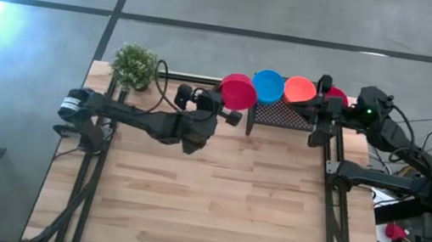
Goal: Pick & Place Mini bowls
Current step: Stack the red bowl on the red bowl
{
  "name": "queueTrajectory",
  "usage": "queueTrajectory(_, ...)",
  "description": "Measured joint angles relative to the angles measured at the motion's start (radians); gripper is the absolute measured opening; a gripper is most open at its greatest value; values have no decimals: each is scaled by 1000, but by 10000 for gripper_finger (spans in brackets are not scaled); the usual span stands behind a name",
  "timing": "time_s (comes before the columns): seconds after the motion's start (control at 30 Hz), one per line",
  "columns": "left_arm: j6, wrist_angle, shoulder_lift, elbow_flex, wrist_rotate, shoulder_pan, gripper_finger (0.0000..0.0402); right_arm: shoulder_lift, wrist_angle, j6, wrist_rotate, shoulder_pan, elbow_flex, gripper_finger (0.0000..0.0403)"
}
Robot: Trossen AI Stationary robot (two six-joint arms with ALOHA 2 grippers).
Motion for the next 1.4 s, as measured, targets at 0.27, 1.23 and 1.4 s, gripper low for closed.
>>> queueTrajectory(0.27,129,55,65,49,3,28,0,75,38,70,8,1,-23,12)
queueTrajectory(1.23,255,54,103,125,41,17,0,393,-31,110,206,2,223,114)
queueTrajectory(1.4,282,53,103,125,46,11,0,407,-31,132,247,3,222,103)
